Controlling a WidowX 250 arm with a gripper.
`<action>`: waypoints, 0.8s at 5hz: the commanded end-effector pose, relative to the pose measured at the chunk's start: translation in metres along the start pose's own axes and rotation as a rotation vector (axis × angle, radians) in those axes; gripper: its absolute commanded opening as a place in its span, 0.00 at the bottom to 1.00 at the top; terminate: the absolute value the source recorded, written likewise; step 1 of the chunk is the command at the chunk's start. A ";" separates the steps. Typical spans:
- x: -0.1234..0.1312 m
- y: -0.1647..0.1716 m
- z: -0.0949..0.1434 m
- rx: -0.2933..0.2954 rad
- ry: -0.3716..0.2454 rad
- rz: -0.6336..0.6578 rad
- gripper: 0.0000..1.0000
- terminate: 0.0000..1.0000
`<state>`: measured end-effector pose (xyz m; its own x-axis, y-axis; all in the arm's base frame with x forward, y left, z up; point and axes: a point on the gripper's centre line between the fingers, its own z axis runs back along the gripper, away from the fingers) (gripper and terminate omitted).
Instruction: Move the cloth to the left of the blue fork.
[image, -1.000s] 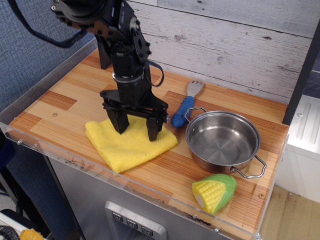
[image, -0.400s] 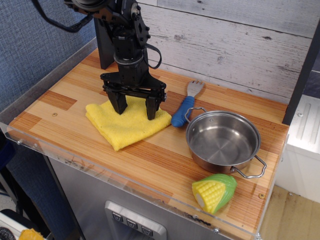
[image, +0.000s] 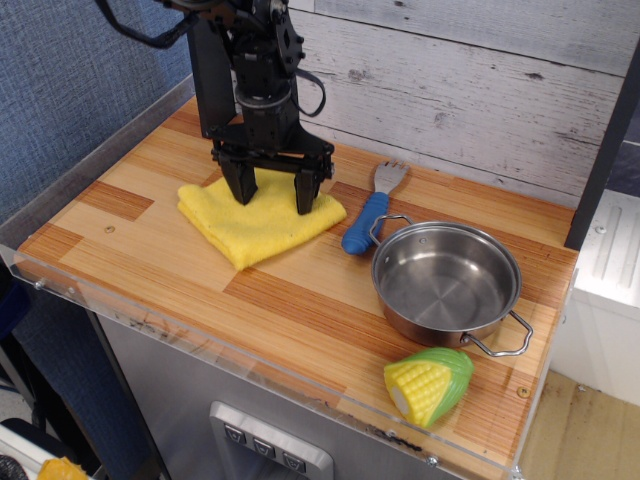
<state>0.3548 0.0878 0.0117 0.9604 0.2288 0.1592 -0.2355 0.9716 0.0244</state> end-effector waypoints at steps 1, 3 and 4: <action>0.036 0.023 0.010 0.013 -0.055 0.047 1.00 0.00; 0.036 0.031 0.027 0.006 -0.088 0.110 1.00 0.00; 0.041 0.028 0.052 -0.036 -0.136 0.139 1.00 0.00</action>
<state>0.3793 0.1121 0.0456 0.9070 0.3545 0.2273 -0.3539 0.9342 -0.0449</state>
